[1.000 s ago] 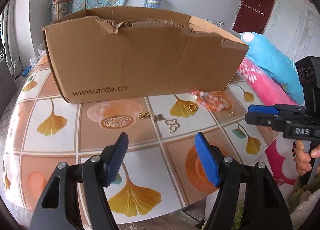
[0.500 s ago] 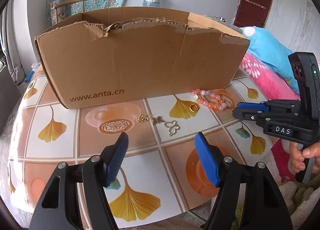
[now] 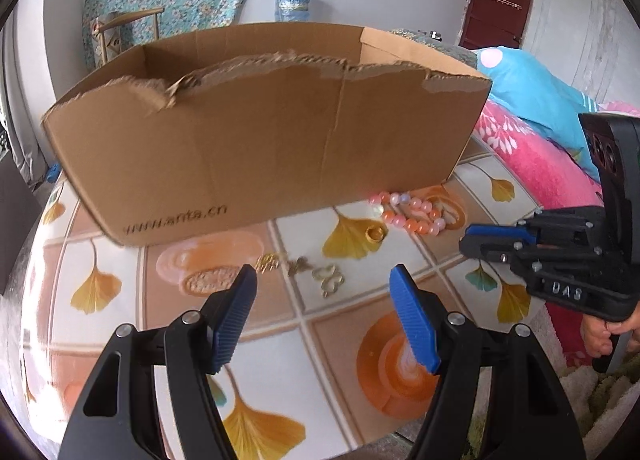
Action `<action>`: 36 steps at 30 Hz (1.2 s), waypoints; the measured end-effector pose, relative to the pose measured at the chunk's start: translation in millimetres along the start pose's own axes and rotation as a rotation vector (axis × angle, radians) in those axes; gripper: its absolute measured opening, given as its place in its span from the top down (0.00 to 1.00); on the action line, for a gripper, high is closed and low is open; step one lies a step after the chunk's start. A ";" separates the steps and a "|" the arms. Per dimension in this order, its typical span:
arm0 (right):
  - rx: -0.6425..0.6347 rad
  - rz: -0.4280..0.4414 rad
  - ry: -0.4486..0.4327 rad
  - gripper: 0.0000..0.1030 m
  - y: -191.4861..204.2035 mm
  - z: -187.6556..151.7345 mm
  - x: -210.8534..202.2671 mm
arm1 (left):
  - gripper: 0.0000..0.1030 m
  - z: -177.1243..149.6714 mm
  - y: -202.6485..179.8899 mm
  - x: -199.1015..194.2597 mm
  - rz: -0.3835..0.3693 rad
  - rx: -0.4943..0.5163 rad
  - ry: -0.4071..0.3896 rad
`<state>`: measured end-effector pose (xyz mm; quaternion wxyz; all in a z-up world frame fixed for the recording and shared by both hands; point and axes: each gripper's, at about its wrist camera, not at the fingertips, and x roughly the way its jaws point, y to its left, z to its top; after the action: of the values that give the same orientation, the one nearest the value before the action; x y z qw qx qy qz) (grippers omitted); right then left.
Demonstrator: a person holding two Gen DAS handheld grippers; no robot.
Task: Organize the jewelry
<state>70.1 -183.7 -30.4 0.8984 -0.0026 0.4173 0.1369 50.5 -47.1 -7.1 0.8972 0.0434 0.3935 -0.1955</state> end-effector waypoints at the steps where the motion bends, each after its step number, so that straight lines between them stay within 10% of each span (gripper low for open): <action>1: 0.000 0.003 -0.001 0.92 -0.5 0.1 -0.4 | 0.35 2.5 -2.0 1.4 0.000 0.008 -0.004; 24: 0.024 0.074 -0.032 0.93 -8.9 -2.1 -0.5 | 0.82 27.0 -30.2 45.8 -0.067 0.144 0.070; 36: 0.022 0.074 -0.033 0.94 -11.5 -3.4 -2.9 | 0.88 24.5 -38.3 46.8 -0.043 0.194 0.065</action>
<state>68.6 -195.9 -31.7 0.8995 0.0250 0.4035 0.1657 81.4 -102.8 -21.2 0.8711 0.1279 0.4027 -0.2503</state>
